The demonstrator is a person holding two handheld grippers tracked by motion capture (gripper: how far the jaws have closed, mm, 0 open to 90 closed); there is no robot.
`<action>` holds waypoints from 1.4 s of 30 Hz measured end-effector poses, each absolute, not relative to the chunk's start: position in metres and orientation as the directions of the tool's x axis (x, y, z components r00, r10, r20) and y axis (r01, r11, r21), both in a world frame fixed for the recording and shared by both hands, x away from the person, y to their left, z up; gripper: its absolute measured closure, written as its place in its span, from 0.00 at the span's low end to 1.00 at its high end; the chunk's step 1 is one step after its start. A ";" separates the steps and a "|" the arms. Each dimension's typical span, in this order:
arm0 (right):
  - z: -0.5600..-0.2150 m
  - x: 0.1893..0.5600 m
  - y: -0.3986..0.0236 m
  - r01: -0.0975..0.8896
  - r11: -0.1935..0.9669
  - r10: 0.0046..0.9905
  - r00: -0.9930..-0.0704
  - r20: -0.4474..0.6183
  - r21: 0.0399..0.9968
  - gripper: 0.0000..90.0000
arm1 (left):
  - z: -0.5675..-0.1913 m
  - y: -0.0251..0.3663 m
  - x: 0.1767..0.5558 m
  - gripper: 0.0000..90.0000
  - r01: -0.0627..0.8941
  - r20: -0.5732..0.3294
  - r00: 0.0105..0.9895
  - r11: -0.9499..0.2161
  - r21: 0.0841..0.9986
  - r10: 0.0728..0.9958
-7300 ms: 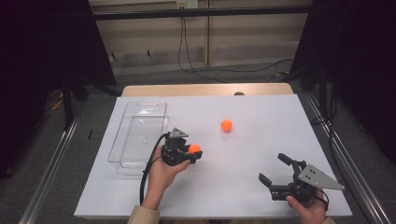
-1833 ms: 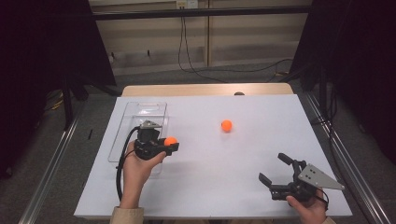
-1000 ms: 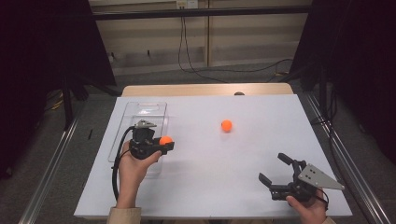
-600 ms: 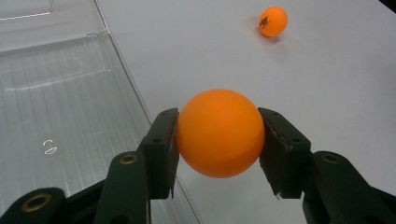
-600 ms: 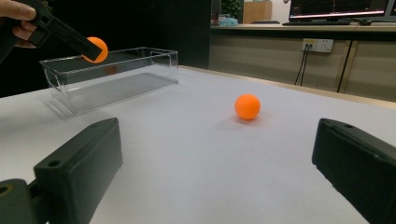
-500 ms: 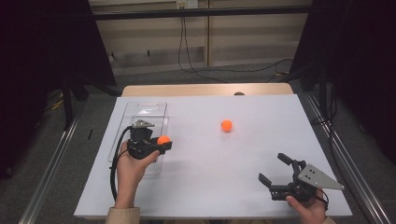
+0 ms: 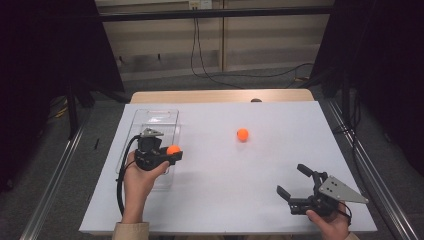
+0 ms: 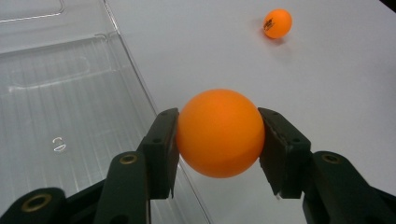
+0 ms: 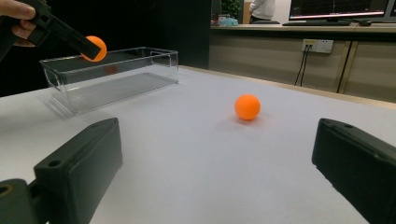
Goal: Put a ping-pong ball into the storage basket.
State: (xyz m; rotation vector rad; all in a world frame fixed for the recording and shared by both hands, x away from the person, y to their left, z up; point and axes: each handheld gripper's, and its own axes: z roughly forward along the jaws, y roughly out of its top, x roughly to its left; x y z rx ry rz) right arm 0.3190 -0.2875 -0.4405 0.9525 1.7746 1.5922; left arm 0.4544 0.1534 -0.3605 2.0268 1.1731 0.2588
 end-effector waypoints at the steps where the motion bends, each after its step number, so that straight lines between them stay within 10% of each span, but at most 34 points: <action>1: -0.440 0.319 -0.288 0.136 0.039 0.809 -0.586 0.048 0.990 0.01 | -0.361 0.153 0.454 0.57 0.654 -0.191 0.556 -0.283 0.701 0.809; 42: -0.441 0.319 -0.287 0.134 0.037 0.809 -0.586 0.049 0.990 0.01 | -0.359 0.167 0.456 0.57 0.656 -0.177 0.524 -0.262 0.708 0.833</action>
